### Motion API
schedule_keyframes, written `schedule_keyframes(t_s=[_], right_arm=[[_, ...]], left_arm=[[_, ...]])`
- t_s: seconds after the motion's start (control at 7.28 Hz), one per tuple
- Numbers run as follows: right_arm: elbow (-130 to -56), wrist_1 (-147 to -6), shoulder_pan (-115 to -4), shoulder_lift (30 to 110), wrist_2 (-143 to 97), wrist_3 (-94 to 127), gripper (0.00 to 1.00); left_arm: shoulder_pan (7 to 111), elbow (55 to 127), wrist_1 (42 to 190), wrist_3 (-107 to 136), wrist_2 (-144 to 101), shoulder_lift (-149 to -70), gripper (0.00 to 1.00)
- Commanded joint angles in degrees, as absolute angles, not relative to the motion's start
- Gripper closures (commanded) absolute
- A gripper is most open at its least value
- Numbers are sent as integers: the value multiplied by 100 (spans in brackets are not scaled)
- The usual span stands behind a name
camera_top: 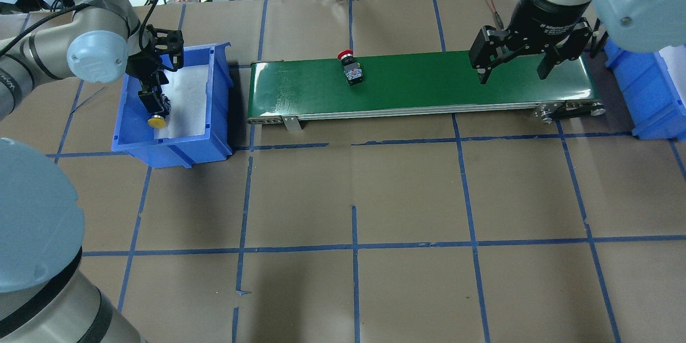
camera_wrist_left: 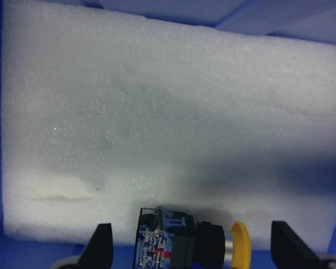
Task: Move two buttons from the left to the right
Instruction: 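Grasp the yellow-capped button with left gripper while right lowers toward red button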
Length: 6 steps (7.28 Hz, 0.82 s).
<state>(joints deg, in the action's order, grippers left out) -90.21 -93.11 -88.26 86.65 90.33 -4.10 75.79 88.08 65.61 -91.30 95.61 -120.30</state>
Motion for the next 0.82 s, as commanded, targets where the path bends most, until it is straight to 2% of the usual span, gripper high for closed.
schedule_keyframes(t_s=[0.0, 0.69], right_arm=[[-9018, -9457, -8833, 8622, 9070, -404, 0], [-9044, -9422, -8842, 8613, 9070, -422, 0]], left_arm=[[7489, 8807, 6513, -9210, 9554, -12111, 1], [7479, 8798, 6486, -9220, 9554, -12199, 2]])
